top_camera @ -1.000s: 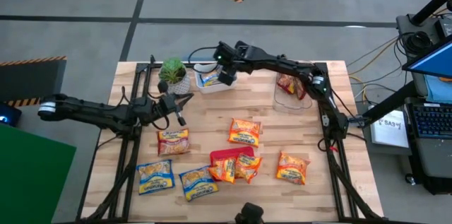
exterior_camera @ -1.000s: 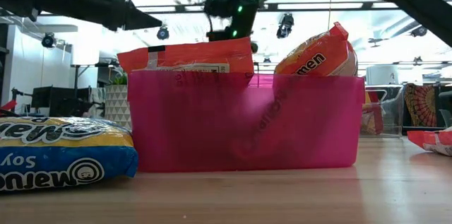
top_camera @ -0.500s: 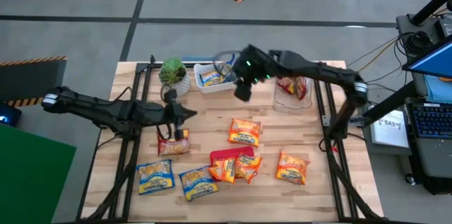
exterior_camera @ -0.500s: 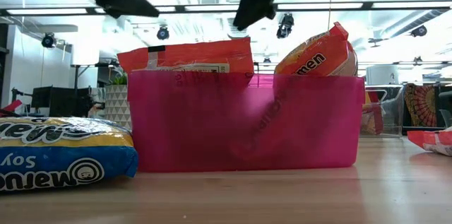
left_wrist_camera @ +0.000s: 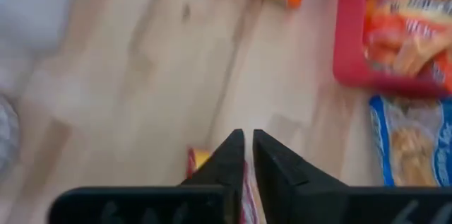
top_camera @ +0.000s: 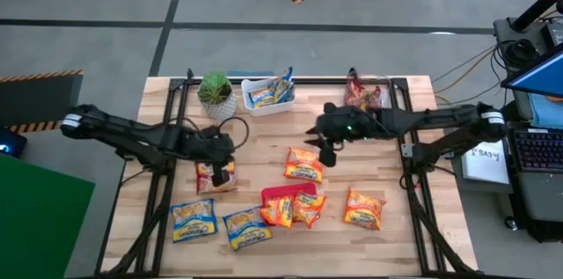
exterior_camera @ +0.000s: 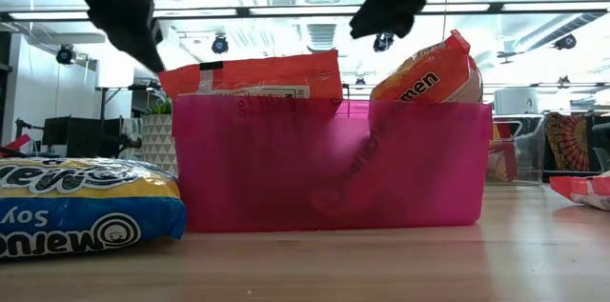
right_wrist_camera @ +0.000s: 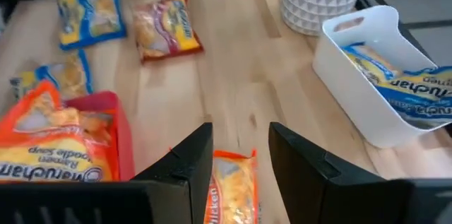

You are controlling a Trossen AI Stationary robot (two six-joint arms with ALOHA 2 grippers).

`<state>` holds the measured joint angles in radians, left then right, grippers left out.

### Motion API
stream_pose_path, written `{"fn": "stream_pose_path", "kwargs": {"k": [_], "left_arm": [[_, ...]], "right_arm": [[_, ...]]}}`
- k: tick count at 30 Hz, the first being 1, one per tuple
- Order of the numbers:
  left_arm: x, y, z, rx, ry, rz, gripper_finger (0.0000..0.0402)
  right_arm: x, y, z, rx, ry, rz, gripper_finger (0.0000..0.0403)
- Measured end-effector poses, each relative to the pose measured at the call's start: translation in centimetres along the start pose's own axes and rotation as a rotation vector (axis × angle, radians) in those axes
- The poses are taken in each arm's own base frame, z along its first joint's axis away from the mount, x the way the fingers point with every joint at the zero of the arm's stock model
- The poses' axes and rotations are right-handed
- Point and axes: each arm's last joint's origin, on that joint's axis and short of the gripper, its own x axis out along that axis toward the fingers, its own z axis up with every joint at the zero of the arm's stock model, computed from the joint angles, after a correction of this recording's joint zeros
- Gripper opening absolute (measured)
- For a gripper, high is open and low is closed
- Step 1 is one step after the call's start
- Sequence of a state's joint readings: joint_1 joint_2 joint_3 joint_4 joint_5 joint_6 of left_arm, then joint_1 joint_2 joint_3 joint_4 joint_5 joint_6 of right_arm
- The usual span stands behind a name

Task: Sort Maruchan noodles
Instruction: Put the red noodle pack into the transparent bin

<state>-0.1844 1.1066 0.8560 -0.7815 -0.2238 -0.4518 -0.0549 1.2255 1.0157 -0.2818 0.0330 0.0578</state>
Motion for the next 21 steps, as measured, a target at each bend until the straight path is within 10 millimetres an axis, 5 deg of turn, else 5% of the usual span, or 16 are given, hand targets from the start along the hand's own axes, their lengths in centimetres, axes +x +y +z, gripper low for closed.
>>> {"fn": "stream_pose_path", "kwargs": {"k": [8, 14, 21], "left_arm": [[2.3, -0.4, -1.7, 0.005, 0.311, -0.008, 0.01], [3.4, -0.4, -2.4, 0.101, 0.386, 0.037, 0.0166], [4.3, 0.0, -3.6, 0.097, 0.385, 0.055, 0.0184]], "right_arm": [[-0.5, 0.3, -2.1, -0.006, -0.163, 0.033, 0.0118], [-0.3, 0.3, -2.5, -0.01, -0.165, 0.033, 0.0121], [0.0, 0.4, -3.2, -0.025, -0.154, 0.039, 0.0115]]}}
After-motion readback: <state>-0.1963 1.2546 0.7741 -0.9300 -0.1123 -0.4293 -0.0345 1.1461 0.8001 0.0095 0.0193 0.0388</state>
